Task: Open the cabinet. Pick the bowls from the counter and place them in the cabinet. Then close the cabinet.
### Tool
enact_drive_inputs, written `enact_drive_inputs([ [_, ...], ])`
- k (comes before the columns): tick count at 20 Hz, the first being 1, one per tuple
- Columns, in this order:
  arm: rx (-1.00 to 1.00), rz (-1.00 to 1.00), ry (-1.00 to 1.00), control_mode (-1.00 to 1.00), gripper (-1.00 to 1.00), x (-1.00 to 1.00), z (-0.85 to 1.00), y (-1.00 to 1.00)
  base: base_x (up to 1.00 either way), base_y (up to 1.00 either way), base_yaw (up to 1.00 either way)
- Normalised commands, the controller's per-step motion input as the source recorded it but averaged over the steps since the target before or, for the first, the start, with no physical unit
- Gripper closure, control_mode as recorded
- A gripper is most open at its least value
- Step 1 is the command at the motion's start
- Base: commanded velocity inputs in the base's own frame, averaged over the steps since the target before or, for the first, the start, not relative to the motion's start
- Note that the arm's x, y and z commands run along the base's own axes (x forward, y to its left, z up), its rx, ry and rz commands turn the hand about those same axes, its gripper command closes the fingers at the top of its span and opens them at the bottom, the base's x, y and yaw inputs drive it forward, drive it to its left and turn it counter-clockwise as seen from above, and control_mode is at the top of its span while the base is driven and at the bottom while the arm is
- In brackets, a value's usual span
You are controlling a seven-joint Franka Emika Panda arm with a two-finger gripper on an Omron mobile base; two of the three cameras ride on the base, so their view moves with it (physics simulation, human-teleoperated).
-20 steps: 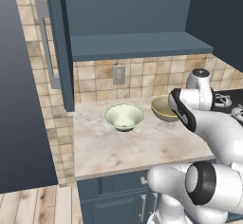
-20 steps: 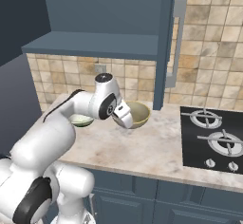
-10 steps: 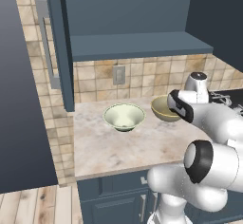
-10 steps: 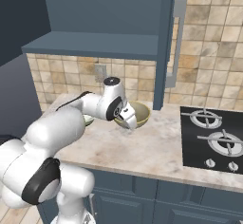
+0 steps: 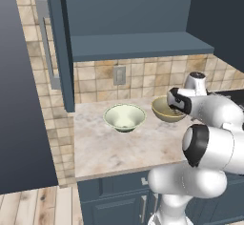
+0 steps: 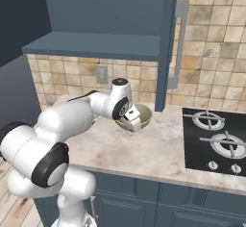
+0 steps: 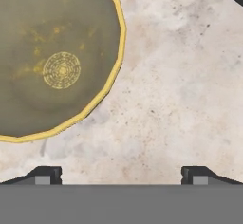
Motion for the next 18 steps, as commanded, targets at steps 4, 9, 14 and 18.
enact_drive_inputs([
  [4,0.06,0.00,0.12,-1.00,-1.00,0.19,-0.04,-0.08,0.00,0.00,0.00],
  [9,0.04,0.00,0.05,-1.00,-1.00,0.18,-0.15,-0.09,0.00,0.00,0.00],
  [14,0.01,0.00,0.00,-1.00,-1.00,0.20,-0.25,-0.03,0.00,0.00,0.00],
  [18,0.00,0.00,0.00,-1.00,-1.00,0.19,-0.27,-0.01,0.00,0.00,0.00],
])
